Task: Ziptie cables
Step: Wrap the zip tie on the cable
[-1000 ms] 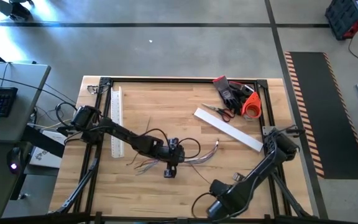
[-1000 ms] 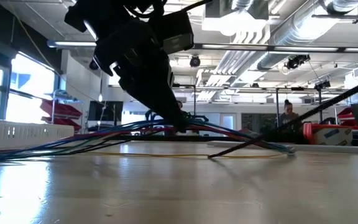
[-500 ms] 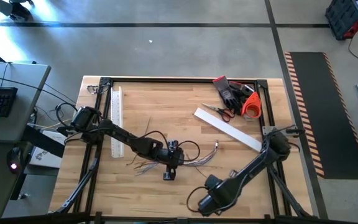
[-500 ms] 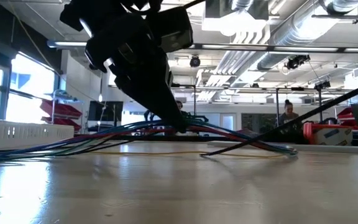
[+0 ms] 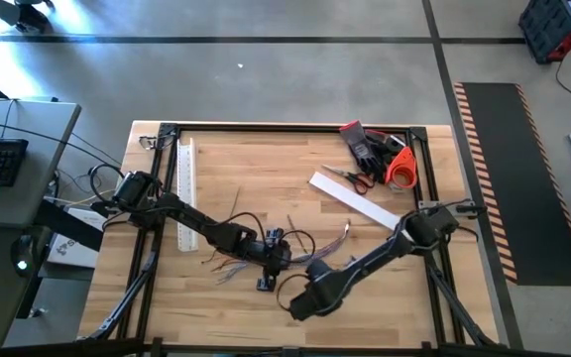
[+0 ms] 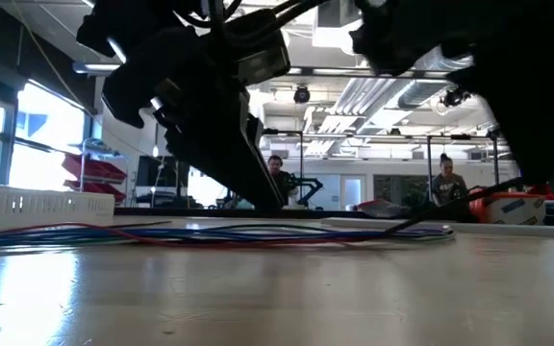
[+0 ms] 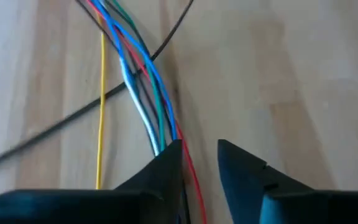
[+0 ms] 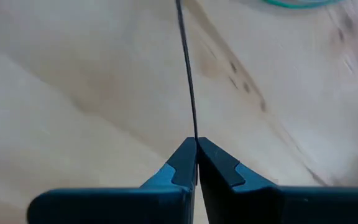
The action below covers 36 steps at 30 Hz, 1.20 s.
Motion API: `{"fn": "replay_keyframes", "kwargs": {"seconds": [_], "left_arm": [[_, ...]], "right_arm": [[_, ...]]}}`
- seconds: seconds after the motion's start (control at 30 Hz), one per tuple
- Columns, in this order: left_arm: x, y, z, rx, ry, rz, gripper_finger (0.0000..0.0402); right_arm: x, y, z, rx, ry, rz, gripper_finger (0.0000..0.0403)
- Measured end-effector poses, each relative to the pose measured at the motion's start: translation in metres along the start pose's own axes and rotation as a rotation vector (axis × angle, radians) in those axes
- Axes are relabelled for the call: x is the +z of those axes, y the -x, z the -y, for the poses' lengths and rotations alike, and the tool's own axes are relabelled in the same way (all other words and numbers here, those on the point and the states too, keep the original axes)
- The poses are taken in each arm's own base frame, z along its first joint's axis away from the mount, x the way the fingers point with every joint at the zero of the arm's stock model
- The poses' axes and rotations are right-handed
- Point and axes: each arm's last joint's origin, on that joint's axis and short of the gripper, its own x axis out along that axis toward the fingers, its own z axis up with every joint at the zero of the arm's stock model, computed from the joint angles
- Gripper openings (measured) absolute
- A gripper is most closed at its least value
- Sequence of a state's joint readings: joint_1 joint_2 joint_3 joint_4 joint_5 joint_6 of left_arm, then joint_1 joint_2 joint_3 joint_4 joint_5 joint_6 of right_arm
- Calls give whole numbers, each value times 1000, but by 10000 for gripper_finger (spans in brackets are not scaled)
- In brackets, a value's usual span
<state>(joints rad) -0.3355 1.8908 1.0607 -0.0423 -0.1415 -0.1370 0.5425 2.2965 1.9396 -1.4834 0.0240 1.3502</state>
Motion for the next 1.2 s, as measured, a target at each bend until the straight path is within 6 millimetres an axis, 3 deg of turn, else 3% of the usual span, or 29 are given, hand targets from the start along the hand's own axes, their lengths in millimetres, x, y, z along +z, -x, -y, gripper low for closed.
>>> {"fn": "replay_keyframes", "kwargs": {"seconds": [0.17,0.47,0.73,0.83,0.97,1.1,1.2], "left_arm": [[-1,0,-2,100,-24,-4,106],[-2,0,-2,163,-71,-3,101],[-2,0,-1,149,-85,-1,101],[-2,0,-1,149,-87,-2,101],[-2,0,0,147,-91,0,101],[-2,0,1,142,-95,0,101],[-2,0,2,117,-115,1,101]], "right_arm": [[9,-1,-7,76,7,44,0],[0,2,-20,123,92,305,10],[-3,4,-22,96,233,412,103],[-15,12,-21,77,413,452,143],[-48,18,-27,30,806,541,173],[-72,5,-26,-54,962,564,176],[-80,-12,-21,-127,1017,541,176]]}}
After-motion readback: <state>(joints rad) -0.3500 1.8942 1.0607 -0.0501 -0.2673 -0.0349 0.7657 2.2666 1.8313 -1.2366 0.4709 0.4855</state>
